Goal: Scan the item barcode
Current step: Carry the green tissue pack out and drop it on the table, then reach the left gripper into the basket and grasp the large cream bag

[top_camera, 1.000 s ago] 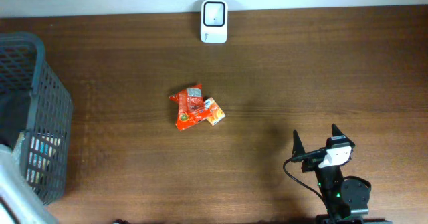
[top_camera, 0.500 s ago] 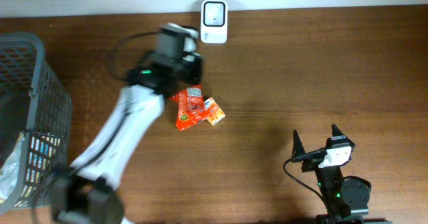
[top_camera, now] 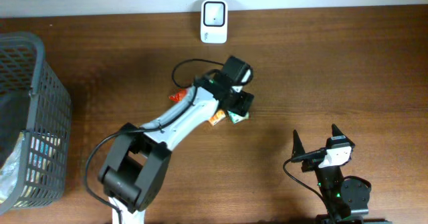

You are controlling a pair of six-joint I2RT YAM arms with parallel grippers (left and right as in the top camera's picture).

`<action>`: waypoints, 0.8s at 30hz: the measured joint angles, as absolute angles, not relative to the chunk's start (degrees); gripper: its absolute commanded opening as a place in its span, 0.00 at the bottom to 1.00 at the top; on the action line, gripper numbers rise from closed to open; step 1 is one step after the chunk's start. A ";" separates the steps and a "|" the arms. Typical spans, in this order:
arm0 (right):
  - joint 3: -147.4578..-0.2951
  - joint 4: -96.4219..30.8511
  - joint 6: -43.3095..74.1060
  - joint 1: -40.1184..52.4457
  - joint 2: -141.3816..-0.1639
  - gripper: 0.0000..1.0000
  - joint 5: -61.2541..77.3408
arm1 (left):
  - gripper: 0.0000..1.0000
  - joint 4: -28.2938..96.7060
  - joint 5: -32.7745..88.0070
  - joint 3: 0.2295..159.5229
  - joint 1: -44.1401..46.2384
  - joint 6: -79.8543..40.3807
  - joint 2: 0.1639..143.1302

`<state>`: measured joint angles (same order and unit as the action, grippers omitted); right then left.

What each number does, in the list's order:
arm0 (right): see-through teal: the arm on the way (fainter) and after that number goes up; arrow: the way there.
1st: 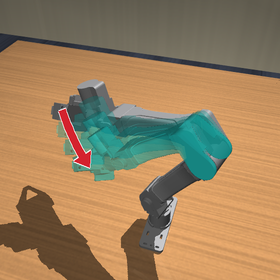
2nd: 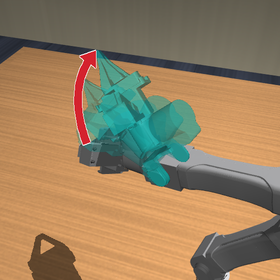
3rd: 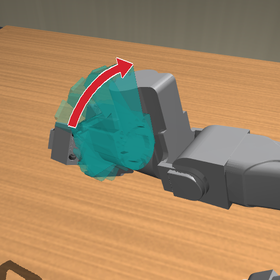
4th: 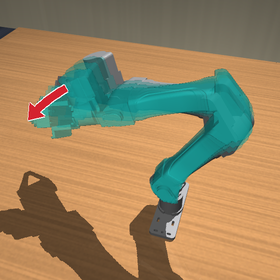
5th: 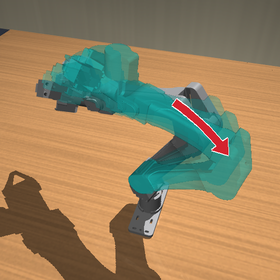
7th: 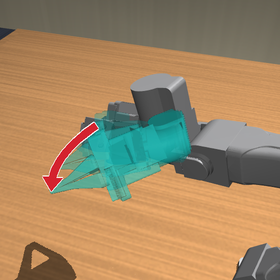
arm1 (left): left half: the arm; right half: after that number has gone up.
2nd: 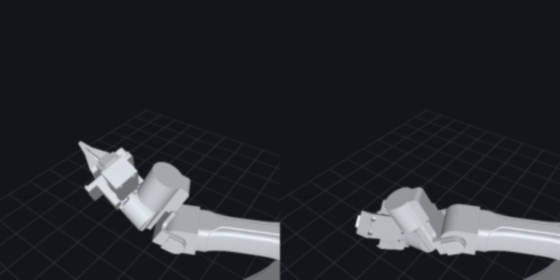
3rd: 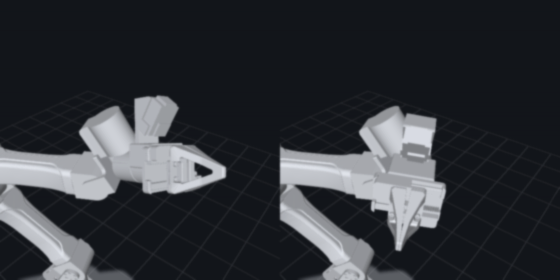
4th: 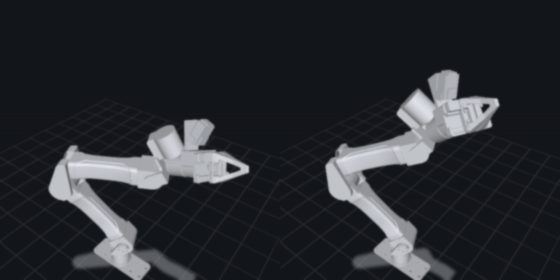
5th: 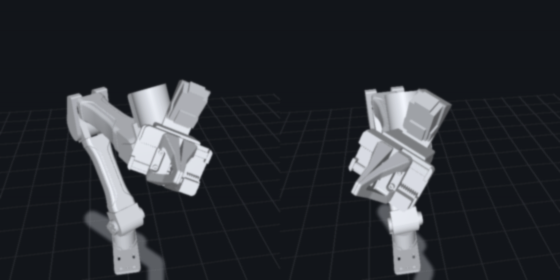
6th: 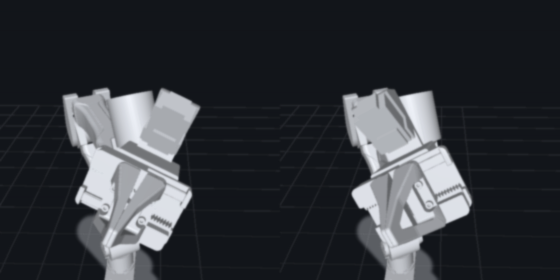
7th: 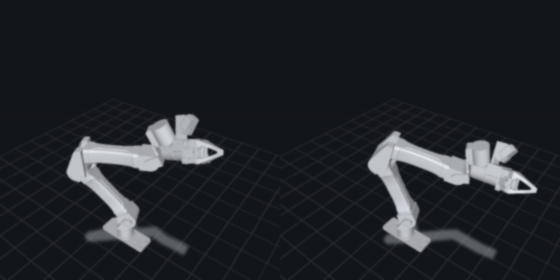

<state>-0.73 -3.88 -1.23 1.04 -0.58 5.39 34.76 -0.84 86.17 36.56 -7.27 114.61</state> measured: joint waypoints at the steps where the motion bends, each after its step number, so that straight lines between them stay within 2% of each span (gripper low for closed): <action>1: -0.73 -3.88 -1.23 1.04 -0.58 0.99 5.41 | 0.88 37.58 -1.54 88.25 35.66 -7.27 113.80; 3: -0.73 -3.88 -1.23 1.04 -0.58 0.99 5.41 | 0.98 44.45 -4.54 94.94 30.74 -7.27 108.40; 6: -0.73 -3.88 -1.26 1.04 -0.58 0.99 5.39 | 0.99 50.57 -7.62 102.02 21.54 -8.67 98.96; 9: -0.73 -3.88 -1.23 1.04 -0.58 0.99 5.41 | 0.99 59.59 -11.55 104.95 2.44 -13.65 85.80; 14: -0.73 -3.90 -1.26 1.04 -0.58 0.99 5.39 | 1.00 73.28 -12.40 103.74 -23.33 -23.00 84.01; 19: -0.73 -3.88 -1.23 1.04 -0.58 0.99 5.41 | 0.99 72.69 -10.55 98.96 -37.98 -27.53 84.27; 24: -0.73 -3.90 -1.26 1.04 -0.58 0.99 5.39 | 1.00 60.12 -6.96 84.40 -48.31 -28.12 84.36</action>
